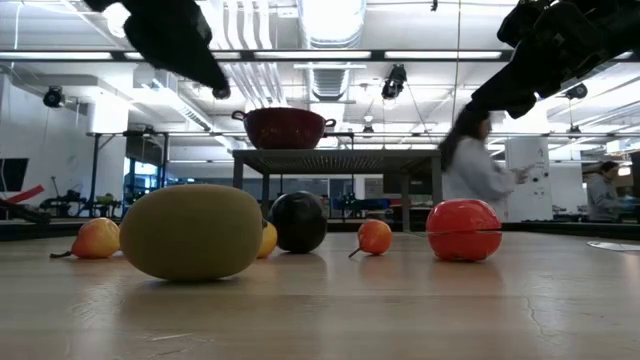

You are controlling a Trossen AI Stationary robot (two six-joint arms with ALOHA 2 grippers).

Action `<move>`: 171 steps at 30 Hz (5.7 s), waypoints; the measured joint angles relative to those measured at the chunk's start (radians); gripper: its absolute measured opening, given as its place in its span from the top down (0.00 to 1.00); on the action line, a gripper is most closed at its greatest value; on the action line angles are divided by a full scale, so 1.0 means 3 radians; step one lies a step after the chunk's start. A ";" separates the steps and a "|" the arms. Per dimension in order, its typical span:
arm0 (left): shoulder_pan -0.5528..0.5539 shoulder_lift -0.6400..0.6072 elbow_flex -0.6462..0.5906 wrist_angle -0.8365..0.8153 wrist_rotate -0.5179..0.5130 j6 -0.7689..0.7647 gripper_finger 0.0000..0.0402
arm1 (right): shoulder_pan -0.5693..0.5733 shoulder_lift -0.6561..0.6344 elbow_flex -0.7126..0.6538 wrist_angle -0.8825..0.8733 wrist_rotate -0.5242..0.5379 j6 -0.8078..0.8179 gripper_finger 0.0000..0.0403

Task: Pick & Place Fruit
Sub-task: Put the brown kiwi into the purple strainer bowl on the shelf, then put the yellow pear into the purple strainer bowl on the shelf

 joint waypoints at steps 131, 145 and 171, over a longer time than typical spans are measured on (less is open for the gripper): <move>0.3082 -0.0699 -0.0109 0.0954 -0.0383 0.1110 0.39 | 0.0000 -0.0001 0.0001 -0.0001 0.0001 0.0000 0.61; 0.3112 -0.0300 -0.0103 0.0992 -0.0244 0.1133 0.39 | -0.0001 0.0000 0.0001 -0.0001 0.0001 0.0000 0.53; 0.3104 -0.0314 -0.0047 0.0898 -0.0223 0.1159 0.22 | -0.0001 0.0000 0.0001 -0.0001 0.0001 0.0000 0.60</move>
